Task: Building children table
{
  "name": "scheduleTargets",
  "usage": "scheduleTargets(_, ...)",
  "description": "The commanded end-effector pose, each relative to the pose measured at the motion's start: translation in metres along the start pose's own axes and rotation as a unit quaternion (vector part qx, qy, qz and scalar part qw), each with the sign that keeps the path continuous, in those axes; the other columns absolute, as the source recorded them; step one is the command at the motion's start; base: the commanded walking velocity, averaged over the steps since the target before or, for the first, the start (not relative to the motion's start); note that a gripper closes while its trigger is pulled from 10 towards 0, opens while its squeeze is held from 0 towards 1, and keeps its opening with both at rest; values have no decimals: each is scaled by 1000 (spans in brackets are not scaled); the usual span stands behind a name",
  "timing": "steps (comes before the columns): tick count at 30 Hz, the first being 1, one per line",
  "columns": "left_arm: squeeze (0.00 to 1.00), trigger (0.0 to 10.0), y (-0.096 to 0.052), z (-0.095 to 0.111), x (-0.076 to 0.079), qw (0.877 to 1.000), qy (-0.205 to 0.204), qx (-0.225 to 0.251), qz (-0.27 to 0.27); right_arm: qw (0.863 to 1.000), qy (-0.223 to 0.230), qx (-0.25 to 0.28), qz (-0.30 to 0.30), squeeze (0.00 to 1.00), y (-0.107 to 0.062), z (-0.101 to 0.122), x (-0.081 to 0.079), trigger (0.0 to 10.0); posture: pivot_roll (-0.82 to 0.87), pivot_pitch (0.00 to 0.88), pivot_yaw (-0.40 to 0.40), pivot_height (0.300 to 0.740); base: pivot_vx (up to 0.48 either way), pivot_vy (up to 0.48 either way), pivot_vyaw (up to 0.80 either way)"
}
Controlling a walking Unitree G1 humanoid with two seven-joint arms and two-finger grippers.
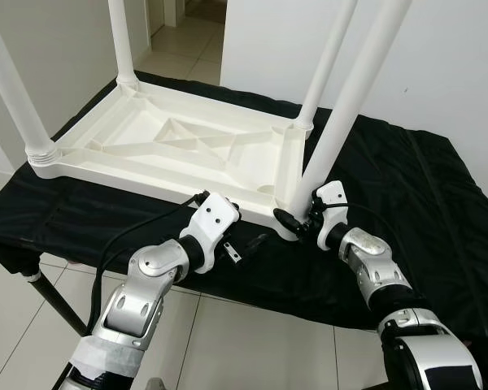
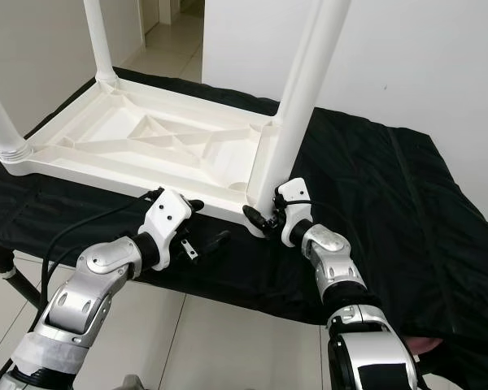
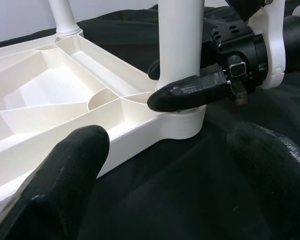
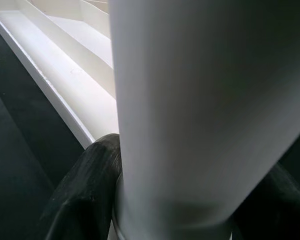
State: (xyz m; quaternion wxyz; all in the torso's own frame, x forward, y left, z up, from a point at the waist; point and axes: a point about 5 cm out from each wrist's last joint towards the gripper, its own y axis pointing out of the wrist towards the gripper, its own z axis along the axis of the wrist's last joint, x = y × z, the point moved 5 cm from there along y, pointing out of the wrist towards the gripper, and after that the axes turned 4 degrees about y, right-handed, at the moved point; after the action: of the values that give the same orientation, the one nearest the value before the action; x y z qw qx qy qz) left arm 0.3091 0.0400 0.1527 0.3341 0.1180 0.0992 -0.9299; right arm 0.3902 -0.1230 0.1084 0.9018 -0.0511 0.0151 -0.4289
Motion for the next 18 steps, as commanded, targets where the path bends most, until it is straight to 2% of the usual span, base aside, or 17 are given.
scheduleTargets(1, 0, 10000, 3, 5, -4, 1000, 4, 2, 28, 1000, 0, -17, 25, 0, 2, -7, -6, 0, 46, 0, -106, 740, 0, 0, 0)
scheduleTargets(6, 0, 10000, 3, 5, -4, 1000, 3, 3, 29, 1000, 9, -11, 20, 0, 0, -7, -4, 0, 46, 0, -106, 740, 0, 0, 0)
scheduleTargets(7, 0, 10000, 3, 5, -4, 1000, 1, 3, 30, 1000, 16, -4, 10, 0, -1, -7, -2, 3961, 43, 0, -112, 740, 0, 0, 0)
scheduleTargets(8, 0, 10000, 3, 5, -4, 1000, 1, 3, 31, 1000, 24, 2, 4, 0, -1, -6, -1, 10000, 43, 0, -112, 740, 0, 0, 0)
scheduleTargets(11, 0, 10000, 3, 5, -4, 999, 0, 3, 32, 999, 32, 14, -12, 0, -1, -5, -1, 10000, 39, 0, -114, 740, 0, 0, 0)
scheduleTargets(18, 0, 10000, 6, 5, -5, 999, 0, 5, 33, 994, 25, 22, -100, 0, 3, -4, 2, 10000, 26, 0, -115, 740, 0, 0, 0)
